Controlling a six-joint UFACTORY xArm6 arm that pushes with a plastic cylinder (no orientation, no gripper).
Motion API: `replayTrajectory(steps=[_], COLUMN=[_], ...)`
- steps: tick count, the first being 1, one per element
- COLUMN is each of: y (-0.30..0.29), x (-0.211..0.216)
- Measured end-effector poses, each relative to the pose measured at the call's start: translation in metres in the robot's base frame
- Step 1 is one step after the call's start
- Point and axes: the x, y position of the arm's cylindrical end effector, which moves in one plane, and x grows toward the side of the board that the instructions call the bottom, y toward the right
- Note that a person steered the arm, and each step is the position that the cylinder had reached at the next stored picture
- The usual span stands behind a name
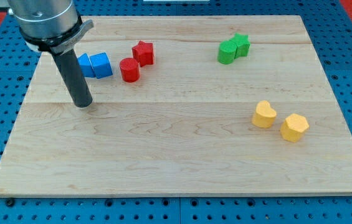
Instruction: Push the red circle into the red star
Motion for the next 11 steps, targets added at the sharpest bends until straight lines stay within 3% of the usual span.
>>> replayTrajectory(steps=[4, 5, 6, 11], y=[-0.019, -0.045, -0.055, -0.053], x=[-0.081, -0.043, 0.045, 0.056])
